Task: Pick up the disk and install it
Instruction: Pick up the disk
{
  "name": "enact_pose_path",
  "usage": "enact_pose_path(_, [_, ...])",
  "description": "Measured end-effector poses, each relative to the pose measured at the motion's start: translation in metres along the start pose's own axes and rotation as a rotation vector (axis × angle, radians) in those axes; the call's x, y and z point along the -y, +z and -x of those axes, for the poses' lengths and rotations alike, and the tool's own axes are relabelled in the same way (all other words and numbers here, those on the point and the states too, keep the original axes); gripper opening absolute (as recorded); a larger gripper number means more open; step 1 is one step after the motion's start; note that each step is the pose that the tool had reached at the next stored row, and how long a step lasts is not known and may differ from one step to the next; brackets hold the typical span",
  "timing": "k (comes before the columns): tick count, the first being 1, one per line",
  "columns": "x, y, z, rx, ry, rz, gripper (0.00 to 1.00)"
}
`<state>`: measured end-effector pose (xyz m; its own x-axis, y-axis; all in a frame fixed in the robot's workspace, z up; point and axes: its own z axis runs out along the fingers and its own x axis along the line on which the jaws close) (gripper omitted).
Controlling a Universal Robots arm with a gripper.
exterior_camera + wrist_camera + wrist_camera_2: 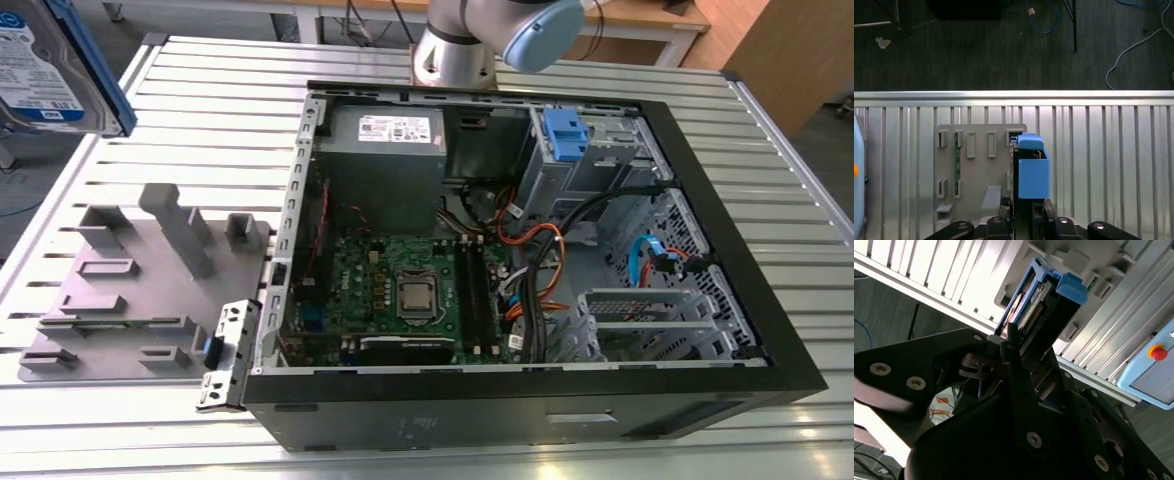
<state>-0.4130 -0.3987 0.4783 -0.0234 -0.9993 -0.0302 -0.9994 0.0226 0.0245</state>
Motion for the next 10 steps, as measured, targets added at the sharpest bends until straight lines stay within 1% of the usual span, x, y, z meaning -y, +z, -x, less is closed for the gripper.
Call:
enact_pose_path(6, [-0.0003,-0.0123,0.0004,-0.0001,-0.001,0.0002,0.35])
enact_pose_path(10, [-0.0003,-0.0153,0.0005,-0.0001,-0.001,0.0002,0.35])
